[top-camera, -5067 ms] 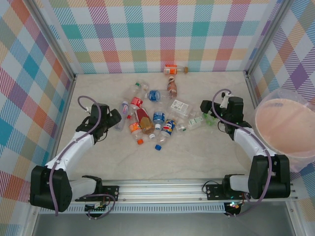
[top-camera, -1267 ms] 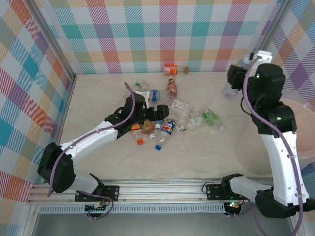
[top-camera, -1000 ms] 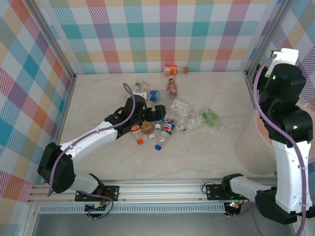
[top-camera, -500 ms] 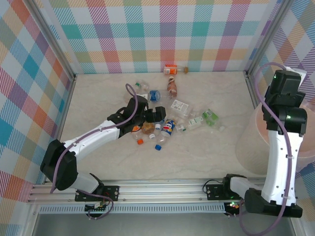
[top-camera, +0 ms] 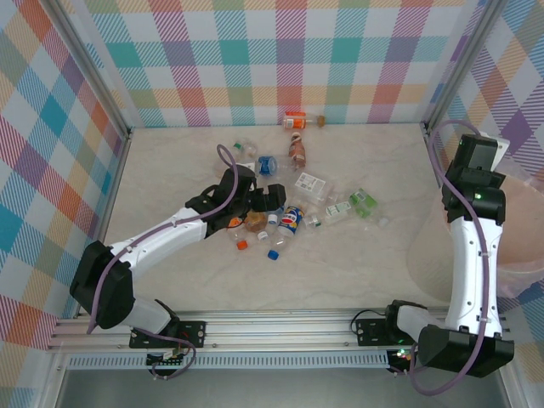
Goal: Put the plastic bottles in the bin
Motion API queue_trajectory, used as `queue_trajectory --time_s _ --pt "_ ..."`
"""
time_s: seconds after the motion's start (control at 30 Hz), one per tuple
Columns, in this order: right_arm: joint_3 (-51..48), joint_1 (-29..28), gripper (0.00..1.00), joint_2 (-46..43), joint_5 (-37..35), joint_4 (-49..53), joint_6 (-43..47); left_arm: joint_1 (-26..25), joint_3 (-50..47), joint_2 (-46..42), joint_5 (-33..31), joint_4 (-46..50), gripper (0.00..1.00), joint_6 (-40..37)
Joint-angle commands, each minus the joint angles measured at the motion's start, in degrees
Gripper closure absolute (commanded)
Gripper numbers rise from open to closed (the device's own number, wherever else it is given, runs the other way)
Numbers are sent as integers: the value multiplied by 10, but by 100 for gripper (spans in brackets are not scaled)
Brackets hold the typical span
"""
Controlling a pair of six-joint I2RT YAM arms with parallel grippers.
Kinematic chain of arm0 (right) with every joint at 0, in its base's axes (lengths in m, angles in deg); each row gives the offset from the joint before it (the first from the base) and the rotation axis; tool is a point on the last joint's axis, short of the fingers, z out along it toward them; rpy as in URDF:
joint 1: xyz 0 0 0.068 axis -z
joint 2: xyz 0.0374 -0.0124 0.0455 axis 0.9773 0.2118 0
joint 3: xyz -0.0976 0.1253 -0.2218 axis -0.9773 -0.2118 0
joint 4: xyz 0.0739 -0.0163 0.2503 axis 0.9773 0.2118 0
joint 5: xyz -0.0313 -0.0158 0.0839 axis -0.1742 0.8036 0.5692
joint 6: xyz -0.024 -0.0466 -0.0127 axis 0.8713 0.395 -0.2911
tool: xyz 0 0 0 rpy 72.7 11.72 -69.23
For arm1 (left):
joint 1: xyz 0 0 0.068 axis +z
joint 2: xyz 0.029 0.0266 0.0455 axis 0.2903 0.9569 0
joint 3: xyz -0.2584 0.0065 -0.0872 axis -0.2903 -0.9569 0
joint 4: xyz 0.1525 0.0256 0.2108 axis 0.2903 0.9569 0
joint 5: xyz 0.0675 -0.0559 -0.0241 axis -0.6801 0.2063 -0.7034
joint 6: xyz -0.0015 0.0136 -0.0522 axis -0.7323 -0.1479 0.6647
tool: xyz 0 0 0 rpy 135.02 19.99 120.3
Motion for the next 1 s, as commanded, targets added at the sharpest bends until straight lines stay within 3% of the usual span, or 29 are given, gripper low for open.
queue_trajectory --time_s 0.0,0.33,0.63,0.67,0.83,0.97 --pt "-5 3 58 -3 43 -70 -11 3 13 3 -17 11 0 0" --pt "-50 3 57 8 133 -164 -3 3 7 -1 -34 17 0 5" --pt "-67 3 55 15 166 -189 -2 3 5 -2 -45 22 0 7" --pt "-64 3 53 16 153 -183 -7 3 5 -2 -47 23 0 7" --pt "-60 3 23 11 114 -148 -26 4 0 -9 -60 25 0 11" --pt "-56 4 14 -4 124 -133 -40 3 -3 -15 -78 32 0 20"
